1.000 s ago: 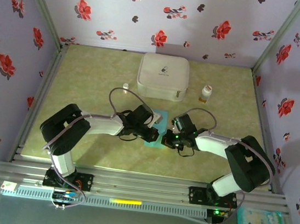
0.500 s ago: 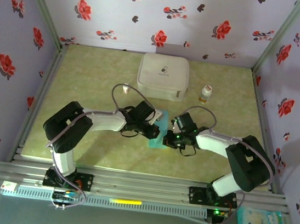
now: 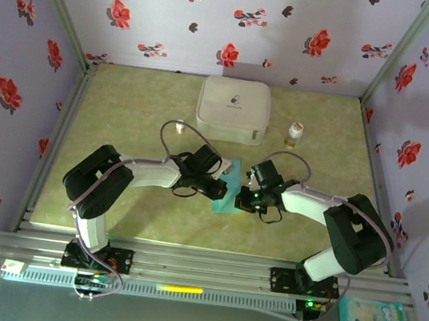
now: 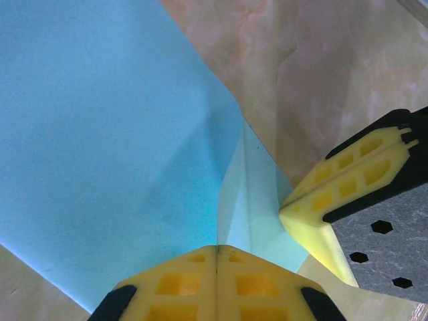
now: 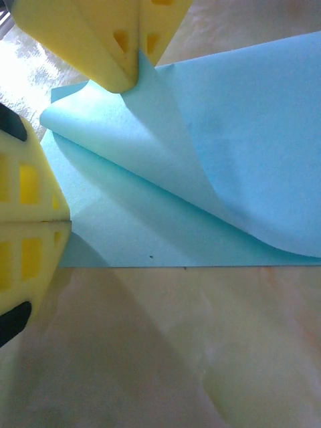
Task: Fold a paper plane with a square sheet of paper (pick it up from the middle)
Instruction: Fold the triangle a second time at the center of the table.
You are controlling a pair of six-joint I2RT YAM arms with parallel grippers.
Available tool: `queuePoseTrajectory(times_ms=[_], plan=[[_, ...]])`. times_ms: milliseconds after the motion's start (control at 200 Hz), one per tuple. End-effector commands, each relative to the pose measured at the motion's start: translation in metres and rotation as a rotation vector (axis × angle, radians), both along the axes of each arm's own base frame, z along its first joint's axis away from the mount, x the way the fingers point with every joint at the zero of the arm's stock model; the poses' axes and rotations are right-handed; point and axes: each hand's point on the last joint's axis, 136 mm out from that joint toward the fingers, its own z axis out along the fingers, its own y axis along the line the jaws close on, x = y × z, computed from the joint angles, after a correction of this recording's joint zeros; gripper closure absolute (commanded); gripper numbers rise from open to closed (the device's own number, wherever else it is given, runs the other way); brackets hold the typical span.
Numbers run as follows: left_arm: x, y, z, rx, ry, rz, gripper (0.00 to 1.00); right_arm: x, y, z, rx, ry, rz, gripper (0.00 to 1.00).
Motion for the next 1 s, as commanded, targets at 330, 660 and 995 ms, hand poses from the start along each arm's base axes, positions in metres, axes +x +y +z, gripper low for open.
queuePoseTrajectory(times_ms=[330, 660, 995], plan=[[-0.002, -0.002, 0.002, -0.065, 0.073, 0.076, 0.99, 0.004, 0.018, 0.01, 0.097, -0.002, -0.133, 0.94], [-0.002, -0.001, 0.003, -0.062, 0.067, 0.07, 0.98, -0.01, -0.006, -0.023, -0.071, 0.049, -0.102, 0.98], [0.004, 0.004, 0.005, -0.052, 0.061, 0.072, 0.97, -0.015, -0.021, -0.025, -0.134, 0.041, -0.047, 0.99]])
